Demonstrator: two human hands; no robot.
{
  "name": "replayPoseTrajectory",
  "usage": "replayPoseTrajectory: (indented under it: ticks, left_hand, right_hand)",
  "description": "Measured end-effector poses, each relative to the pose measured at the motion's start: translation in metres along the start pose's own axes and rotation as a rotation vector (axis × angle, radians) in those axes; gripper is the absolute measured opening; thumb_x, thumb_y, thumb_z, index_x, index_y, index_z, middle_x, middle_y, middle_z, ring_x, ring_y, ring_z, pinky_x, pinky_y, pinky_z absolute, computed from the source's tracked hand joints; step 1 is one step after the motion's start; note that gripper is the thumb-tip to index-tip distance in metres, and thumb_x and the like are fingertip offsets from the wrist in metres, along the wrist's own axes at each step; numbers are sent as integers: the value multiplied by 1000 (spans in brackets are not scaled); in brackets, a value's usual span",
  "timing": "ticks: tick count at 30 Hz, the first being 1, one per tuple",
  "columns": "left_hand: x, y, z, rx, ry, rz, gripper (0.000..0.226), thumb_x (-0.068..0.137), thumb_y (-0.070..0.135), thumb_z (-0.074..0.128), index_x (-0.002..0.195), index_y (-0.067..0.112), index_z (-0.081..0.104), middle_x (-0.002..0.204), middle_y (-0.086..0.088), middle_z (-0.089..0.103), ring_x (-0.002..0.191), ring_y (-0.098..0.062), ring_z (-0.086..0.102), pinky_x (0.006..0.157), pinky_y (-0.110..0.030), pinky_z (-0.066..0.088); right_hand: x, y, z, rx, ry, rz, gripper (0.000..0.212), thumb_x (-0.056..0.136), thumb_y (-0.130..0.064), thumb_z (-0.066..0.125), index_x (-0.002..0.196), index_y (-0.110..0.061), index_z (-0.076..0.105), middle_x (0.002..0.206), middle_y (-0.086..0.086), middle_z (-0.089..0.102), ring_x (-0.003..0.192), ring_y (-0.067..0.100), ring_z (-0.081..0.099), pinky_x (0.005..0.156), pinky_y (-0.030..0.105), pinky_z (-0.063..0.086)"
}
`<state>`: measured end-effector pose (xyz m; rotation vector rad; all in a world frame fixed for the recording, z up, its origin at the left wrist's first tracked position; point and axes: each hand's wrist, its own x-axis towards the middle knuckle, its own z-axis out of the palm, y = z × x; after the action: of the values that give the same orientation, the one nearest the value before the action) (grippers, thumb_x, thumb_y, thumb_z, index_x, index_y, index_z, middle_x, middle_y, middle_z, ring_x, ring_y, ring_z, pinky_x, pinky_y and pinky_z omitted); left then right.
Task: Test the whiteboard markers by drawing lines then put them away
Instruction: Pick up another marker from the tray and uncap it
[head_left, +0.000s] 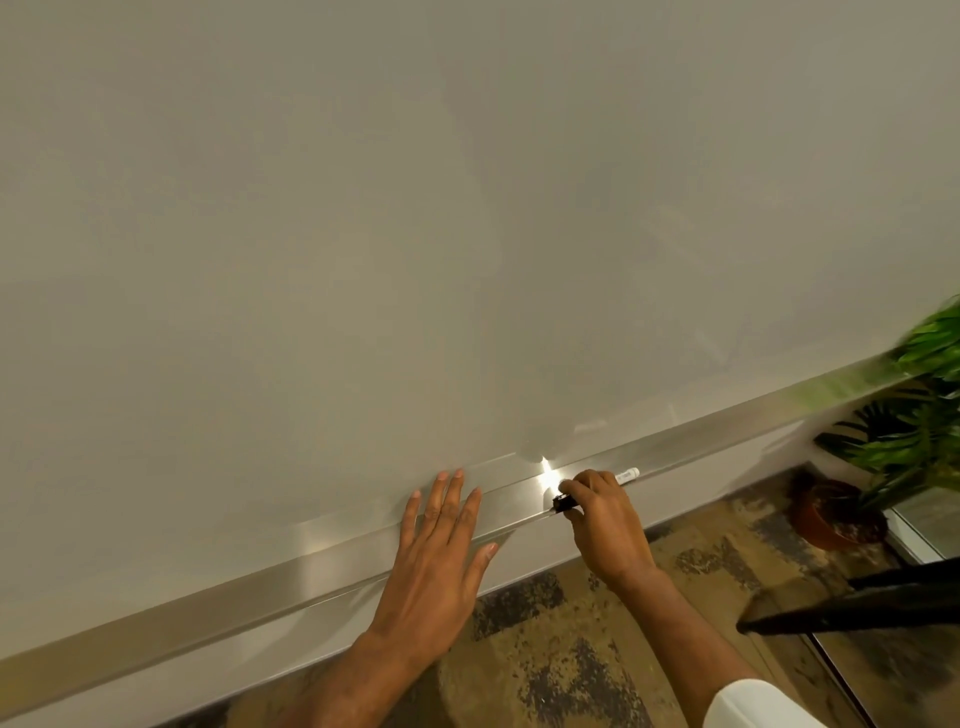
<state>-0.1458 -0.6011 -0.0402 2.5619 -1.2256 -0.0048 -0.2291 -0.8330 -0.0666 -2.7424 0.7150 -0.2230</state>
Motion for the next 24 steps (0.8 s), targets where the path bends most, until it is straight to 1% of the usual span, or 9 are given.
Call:
replayPoseTrajectory:
  ticks: [2, 6, 10, 12, 14, 17, 20, 22, 24]
  left_hand:
    - [0, 0, 0, -4, 2, 1, 62, 108, 55, 23, 162, 24, 21, 172, 0, 9, 159, -18, 2, 122, -47, 8]
    - [0, -1, -2, -30, 10, 4, 62, 108, 56, 20, 161, 24, 23, 171, 1, 11, 159, -16, 2, 123, -46, 9]
    - [1, 2, -10, -135, 55, -7, 60, 108, 55, 21, 161, 26, 24, 171, 7, 12, 158, -10, 1, 129, -45, 9]
    - [1, 6, -20, -243, 96, -31, 56, 107, 53, 27, 158, 30, 28, 168, 11, 18, 157, -5, 4, 129, -39, 9]
    - [3, 13, -33, -374, 124, -91, 51, 106, 54, 32, 154, 36, 32, 164, 17, 26, 154, 2, 8, 127, -28, 9]
    - [6, 25, -61, -633, 129, -262, 47, 100, 57, 46, 146, 46, 42, 153, 26, 39, 146, 9, 25, 117, -12, 20]
    - [9, 32, -91, -891, 196, -358, 49, 92, 49, 60, 141, 40, 55, 140, 30, 51, 133, 13, 44, 104, -2, 33]
    - [9, 33, -111, -993, 225, -387, 49, 90, 46, 65, 137, 34, 61, 136, 25, 60, 129, 10, 52, 101, -4, 39]
    - [6, 32, -130, -1028, 254, -397, 46, 88, 45, 68, 133, 34, 65, 130, 22, 66, 125, 6, 58, 105, -14, 45]
  right_hand:
    - [-2, -1, -2, 69, 4, -5, 33, 87, -16, 75, 119, -19, 69, 117, -2, 64, 107, 15, 59, 92, 25, 51]
    - [-7, -2, -2, 157, 2, -28, 29, 90, -20, 72, 118, -22, 67, 119, -4, 65, 105, 12, 61, 94, 23, 50]
    - [-12, -9, -1, 243, 43, -54, 30, 90, -20, 71, 120, -22, 67, 120, -4, 66, 104, 12, 63, 94, 23, 52]
    - [-14, -21, -4, 295, 99, -62, 31, 90, -18, 71, 120, -23, 66, 119, -6, 65, 104, 10, 63, 94, 19, 51]
    - [-15, -38, -10, 351, 162, -87, 32, 90, -17, 72, 121, -23, 66, 119, -8, 64, 106, 8, 61, 95, 16, 50]
    - [-17, -73, -25, 466, 232, -143, 32, 91, -17, 71, 123, -21, 65, 119, -8, 64, 108, 6, 60, 95, 22, 52]
    - [-22, -111, -46, 534, 300, -176, 30, 92, -18, 70, 122, -20, 65, 118, -8, 65, 106, 4, 60, 93, 21, 52]
    - [-26, -135, -63, 559, 347, -198, 27, 93, -20, 67, 120, -19, 66, 116, -7, 65, 103, 4, 60, 90, 20, 53]
    - [-31, -158, -80, 590, 384, -227, 25, 94, -22, 64, 119, -19, 67, 115, -8, 65, 102, 3, 60, 88, 19, 53]
